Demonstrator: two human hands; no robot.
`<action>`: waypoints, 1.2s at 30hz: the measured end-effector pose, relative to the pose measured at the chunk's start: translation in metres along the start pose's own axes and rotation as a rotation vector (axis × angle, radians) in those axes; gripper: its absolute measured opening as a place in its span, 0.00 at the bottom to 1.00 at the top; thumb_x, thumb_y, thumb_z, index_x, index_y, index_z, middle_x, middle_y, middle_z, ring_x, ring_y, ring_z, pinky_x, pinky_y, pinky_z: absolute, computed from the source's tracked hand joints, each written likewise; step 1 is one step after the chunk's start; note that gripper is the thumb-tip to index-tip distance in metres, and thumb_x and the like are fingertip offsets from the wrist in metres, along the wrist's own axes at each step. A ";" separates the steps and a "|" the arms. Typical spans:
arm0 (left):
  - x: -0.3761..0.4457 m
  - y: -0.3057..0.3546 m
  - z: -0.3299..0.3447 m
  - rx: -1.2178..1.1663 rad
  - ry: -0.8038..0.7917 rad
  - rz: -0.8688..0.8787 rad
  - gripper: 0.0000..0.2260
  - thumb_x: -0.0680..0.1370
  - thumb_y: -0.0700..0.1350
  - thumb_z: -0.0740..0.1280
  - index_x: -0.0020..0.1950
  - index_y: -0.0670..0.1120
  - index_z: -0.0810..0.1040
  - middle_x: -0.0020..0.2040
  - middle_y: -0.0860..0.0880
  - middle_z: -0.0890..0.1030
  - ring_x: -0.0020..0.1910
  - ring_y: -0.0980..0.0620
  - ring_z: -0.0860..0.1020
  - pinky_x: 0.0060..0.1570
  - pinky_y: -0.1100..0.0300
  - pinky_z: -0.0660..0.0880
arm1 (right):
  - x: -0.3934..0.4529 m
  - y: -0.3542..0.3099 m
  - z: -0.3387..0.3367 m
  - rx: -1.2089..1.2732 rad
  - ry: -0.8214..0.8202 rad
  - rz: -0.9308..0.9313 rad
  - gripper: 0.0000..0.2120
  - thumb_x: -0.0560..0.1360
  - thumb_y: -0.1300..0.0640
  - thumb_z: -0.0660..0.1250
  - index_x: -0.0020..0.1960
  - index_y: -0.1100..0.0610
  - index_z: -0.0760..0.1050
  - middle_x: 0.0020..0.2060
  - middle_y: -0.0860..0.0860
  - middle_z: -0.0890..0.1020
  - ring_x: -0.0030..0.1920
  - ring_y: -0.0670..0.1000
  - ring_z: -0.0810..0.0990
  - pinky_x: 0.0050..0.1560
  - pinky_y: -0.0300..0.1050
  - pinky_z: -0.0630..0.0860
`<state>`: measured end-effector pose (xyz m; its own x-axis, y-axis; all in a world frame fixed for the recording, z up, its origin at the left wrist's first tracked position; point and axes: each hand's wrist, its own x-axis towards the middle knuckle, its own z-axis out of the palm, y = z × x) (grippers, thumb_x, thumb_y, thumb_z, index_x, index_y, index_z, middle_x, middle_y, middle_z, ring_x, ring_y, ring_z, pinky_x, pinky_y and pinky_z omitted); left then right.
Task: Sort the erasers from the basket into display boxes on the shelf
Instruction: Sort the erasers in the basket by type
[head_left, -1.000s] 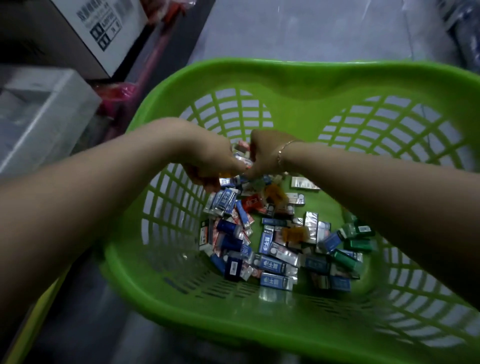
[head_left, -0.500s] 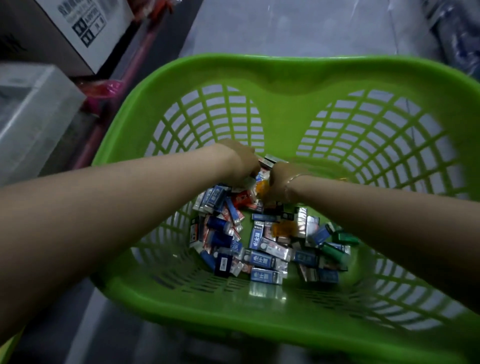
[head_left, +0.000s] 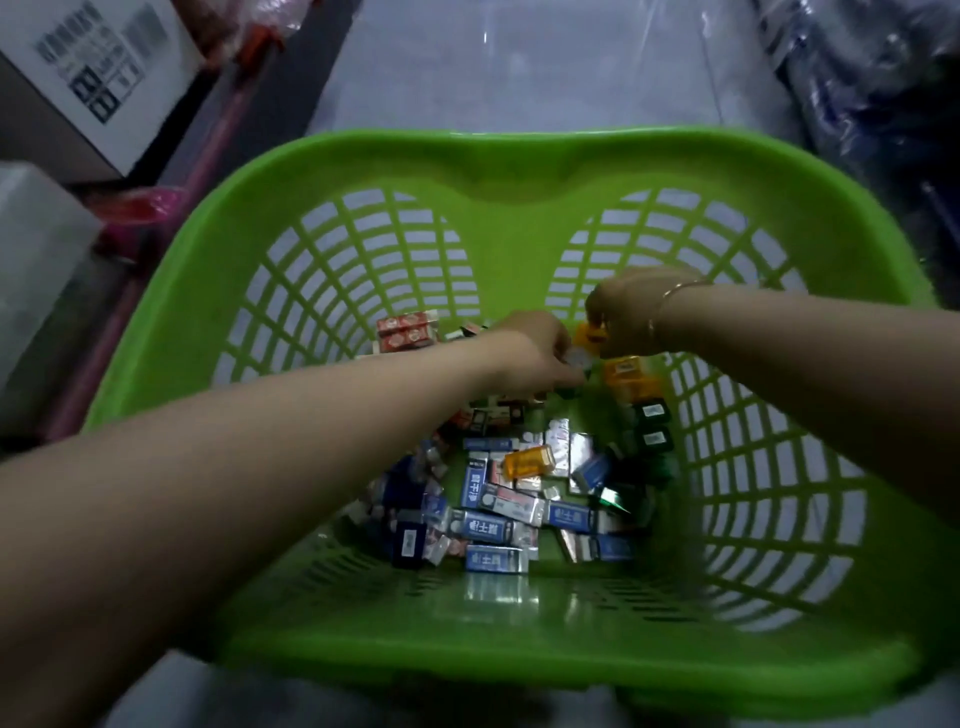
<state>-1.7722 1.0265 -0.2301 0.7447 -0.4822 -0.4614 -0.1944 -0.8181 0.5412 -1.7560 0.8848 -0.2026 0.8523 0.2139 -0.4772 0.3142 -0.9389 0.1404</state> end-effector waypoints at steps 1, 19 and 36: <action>0.006 0.004 0.012 -0.021 0.005 -0.007 0.11 0.74 0.50 0.71 0.49 0.43 0.81 0.45 0.46 0.83 0.42 0.48 0.81 0.38 0.59 0.75 | 0.000 -0.001 0.004 -0.061 0.020 -0.038 0.16 0.73 0.45 0.65 0.57 0.53 0.76 0.54 0.55 0.79 0.53 0.57 0.79 0.46 0.43 0.73; 0.016 -0.031 0.017 0.774 0.189 0.281 0.13 0.82 0.49 0.57 0.64 0.48 0.72 0.56 0.44 0.73 0.49 0.43 0.78 0.34 0.55 0.69 | 0.006 -0.007 0.017 -0.228 -0.188 0.023 0.17 0.74 0.51 0.67 0.61 0.54 0.72 0.59 0.52 0.77 0.58 0.55 0.77 0.52 0.46 0.73; 0.016 -0.031 0.020 0.871 0.049 0.293 0.15 0.81 0.51 0.56 0.62 0.45 0.72 0.63 0.42 0.69 0.49 0.41 0.78 0.40 0.52 0.74 | -0.008 -0.007 0.002 -0.031 -0.347 0.137 0.07 0.71 0.61 0.70 0.45 0.59 0.71 0.32 0.51 0.69 0.32 0.49 0.70 0.21 0.37 0.68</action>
<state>-1.7668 1.0378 -0.2683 0.6125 -0.7097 -0.3482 -0.7767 -0.6221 -0.0984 -1.7657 0.8889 -0.2016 0.6966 -0.0223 -0.7171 0.2238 -0.9429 0.2468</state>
